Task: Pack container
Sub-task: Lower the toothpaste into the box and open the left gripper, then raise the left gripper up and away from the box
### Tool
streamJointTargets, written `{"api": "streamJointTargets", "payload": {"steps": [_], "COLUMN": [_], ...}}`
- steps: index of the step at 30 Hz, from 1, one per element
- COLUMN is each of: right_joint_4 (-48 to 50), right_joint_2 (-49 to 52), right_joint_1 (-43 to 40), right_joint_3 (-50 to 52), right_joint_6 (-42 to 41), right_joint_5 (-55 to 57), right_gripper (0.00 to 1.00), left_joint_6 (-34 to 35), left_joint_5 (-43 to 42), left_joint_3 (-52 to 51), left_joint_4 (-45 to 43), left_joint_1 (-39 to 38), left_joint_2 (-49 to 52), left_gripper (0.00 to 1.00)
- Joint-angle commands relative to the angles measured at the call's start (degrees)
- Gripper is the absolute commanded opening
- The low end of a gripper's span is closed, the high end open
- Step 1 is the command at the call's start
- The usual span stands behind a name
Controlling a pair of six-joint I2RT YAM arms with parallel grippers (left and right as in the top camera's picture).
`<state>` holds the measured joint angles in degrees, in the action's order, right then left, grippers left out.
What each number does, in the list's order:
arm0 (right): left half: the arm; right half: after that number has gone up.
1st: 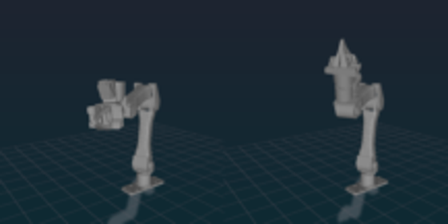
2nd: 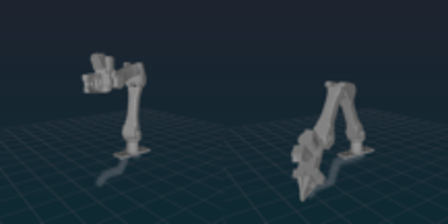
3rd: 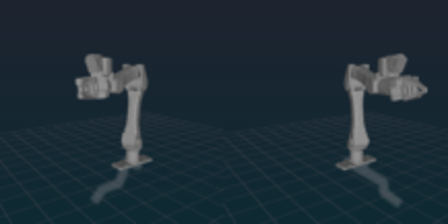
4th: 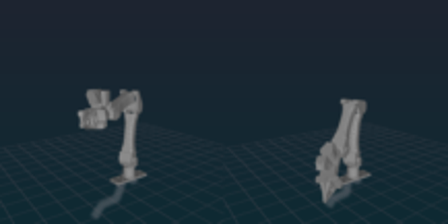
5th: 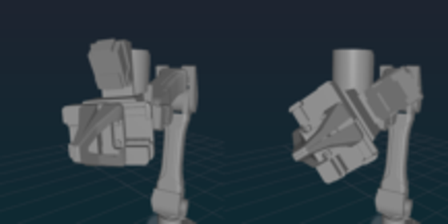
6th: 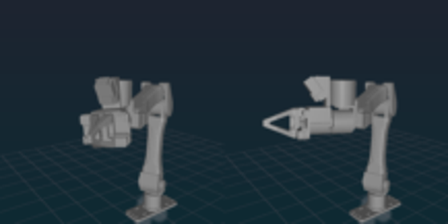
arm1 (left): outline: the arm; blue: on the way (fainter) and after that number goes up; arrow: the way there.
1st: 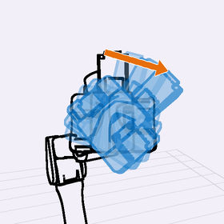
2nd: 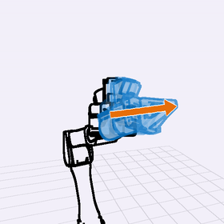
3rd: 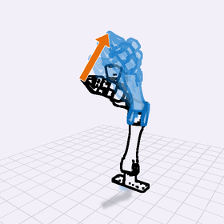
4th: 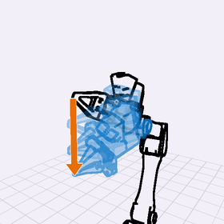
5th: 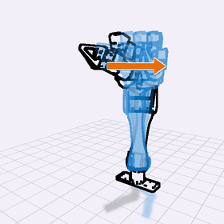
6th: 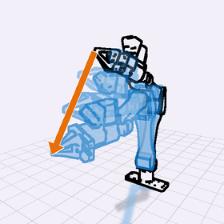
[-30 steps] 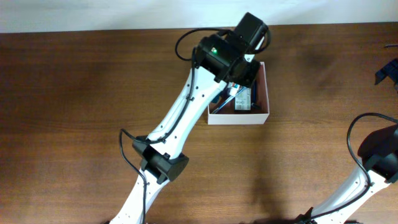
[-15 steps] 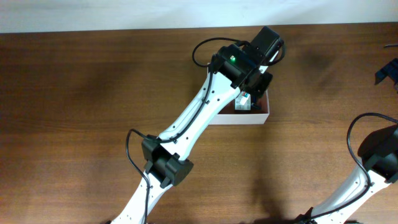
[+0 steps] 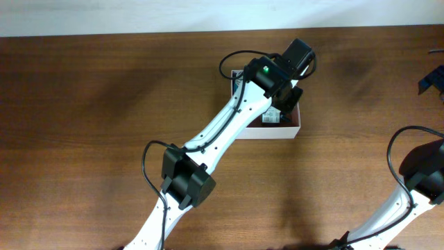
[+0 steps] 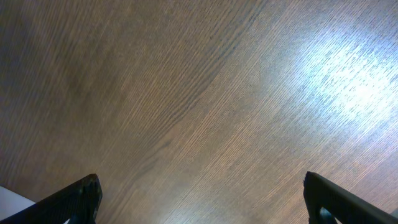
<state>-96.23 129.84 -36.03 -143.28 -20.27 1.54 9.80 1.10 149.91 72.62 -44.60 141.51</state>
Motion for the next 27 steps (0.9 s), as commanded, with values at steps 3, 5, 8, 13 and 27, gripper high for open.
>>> {"api": "streamJointTargets", "payload": {"steps": [3, 5, 8, 13, 27], "right_joint_4": [0.0, 0.0, 0.0, 0.0, 0.0], "right_joint_2": [0.5, 0.5, 0.5, 0.5, 0.5], "right_joint_1": [0.0, 0.0, 0.0, 0.0, 0.0], "right_joint_3": [0.3, 0.3, 0.3, 0.3, 0.3], "right_joint_6": [0.5, 0.5, 0.5, 0.5, 0.5], "right_joint_5": [0.9, 0.9, 0.9, 0.9, 0.9], "right_gripper": [0.99, 0.99, 0.99, 0.99, 0.99], "left_joint_6": [-1.0, -1.0, -1.0, -1.0, -1.0], "left_joint_5": [1.9, 1.9, 1.9, 1.9, 1.9], "left_joint_3": [-2.4, -2.6, -2.6, -2.6, -0.9], "left_joint_4": [-0.9, -0.9, -0.9, -0.7, -0.3], "left_joint_1": [0.3, 0.4, 0.8, 1.2, 2.8], "left_joint_2": [-1.7, -1.7, -1.7, -1.7, -4.2], "left_gripper": [0.26, 0.26, 0.25, 0.26, 0.99]}}
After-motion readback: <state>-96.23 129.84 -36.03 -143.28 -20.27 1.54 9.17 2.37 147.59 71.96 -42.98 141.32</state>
